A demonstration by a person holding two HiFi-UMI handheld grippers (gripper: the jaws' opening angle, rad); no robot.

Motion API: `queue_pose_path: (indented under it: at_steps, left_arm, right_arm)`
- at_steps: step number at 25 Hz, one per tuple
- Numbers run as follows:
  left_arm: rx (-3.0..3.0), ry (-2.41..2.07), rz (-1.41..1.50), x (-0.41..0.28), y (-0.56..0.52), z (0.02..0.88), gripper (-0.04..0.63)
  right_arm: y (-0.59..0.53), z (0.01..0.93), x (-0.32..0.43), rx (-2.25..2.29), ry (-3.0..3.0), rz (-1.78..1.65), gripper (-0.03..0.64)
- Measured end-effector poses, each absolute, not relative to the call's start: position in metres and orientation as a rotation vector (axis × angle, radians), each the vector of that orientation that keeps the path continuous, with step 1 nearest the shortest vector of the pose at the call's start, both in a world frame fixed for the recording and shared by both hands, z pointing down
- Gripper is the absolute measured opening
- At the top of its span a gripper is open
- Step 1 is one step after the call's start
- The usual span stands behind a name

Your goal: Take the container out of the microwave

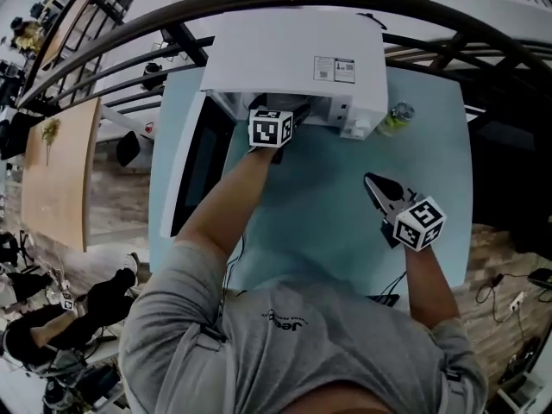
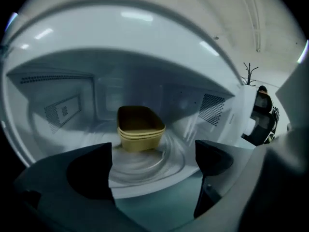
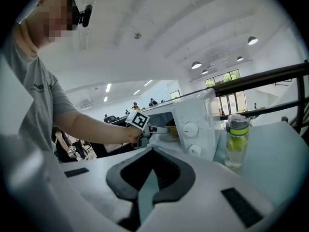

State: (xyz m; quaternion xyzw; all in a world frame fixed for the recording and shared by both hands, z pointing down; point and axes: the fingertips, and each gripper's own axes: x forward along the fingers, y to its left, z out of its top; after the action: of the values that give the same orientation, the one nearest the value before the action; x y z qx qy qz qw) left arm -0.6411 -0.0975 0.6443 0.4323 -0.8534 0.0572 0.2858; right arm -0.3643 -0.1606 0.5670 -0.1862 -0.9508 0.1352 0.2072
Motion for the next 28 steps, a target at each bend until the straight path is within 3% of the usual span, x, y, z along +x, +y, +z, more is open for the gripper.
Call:
queue_pose_path:
  at_steps: [8, 28]
  left_arm:
    - [1.021, -2.298, 0.21, -0.69, -0.124, 0.667, 0.541]
    - [0.887, -2.364, 0.408, -0.714, -0.126, 0.697, 0.537]
  right_arm:
    - [-0.178, 0.578, -0.372, -0.484, -2.651, 0.418, 0.018]
    - [-0.199, 0.605, -0.352, -0.411, -2.619, 0.486, 0.018]
